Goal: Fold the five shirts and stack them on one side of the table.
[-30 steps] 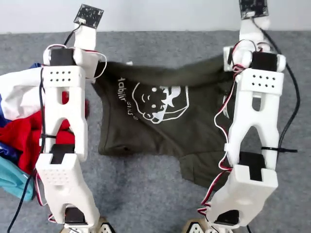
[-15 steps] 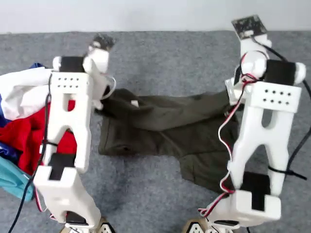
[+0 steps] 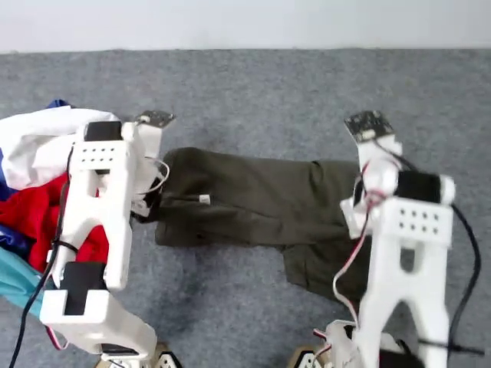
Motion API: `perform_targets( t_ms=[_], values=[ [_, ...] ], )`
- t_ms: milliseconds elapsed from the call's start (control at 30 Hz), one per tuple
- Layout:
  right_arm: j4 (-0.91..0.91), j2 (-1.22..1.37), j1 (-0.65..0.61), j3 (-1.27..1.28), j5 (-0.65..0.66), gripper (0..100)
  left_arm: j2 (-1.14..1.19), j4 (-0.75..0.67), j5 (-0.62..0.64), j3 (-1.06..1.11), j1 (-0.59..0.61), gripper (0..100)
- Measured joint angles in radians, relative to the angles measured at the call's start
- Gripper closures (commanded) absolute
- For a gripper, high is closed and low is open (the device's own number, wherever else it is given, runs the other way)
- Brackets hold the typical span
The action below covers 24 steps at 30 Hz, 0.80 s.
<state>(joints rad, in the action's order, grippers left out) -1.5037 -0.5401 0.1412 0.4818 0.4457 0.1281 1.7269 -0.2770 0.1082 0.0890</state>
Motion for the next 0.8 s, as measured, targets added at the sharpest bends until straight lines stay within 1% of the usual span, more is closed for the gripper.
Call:
perform_targets(
  t_ms=[100, 267, 467, 533, 600, 700, 800],
  values=[
    [0.046, -0.077, 0.04, 0.081, 0.051, 98.6, 0.0, -0.002, -0.003, 0.035, -0.034, 98],
    [0.064, -0.143, 0.074, 0.198, 0.121, 98.4, 0.0, 0.0, -0.003, 0.057, -0.106, 98],
    [0.066, -0.175, 0.075, 0.259, 0.157, 97.9, 0.0, 0.0, -0.003, 0.058, -0.104, 97],
    [0.066, -0.183, 0.075, 0.276, 0.158, 93.4, 0.0, 0.0, -0.003, 0.058, -0.104, 94],
    [0.052, -0.192, 0.075, 0.281, 0.158, 85.7, 0.0, 0.0, -0.003, 0.058, -0.091, 92],
    [0.002, -0.209, 0.075, 0.282, 0.161, 76.2, -0.008, 0.0, -0.003, 0.058, -0.084, 91],
    [-0.037, -0.244, 0.075, 0.282, 0.163, 71.3, -0.011, 0.0, -0.003, 0.058, -0.086, 91]
  ],
)
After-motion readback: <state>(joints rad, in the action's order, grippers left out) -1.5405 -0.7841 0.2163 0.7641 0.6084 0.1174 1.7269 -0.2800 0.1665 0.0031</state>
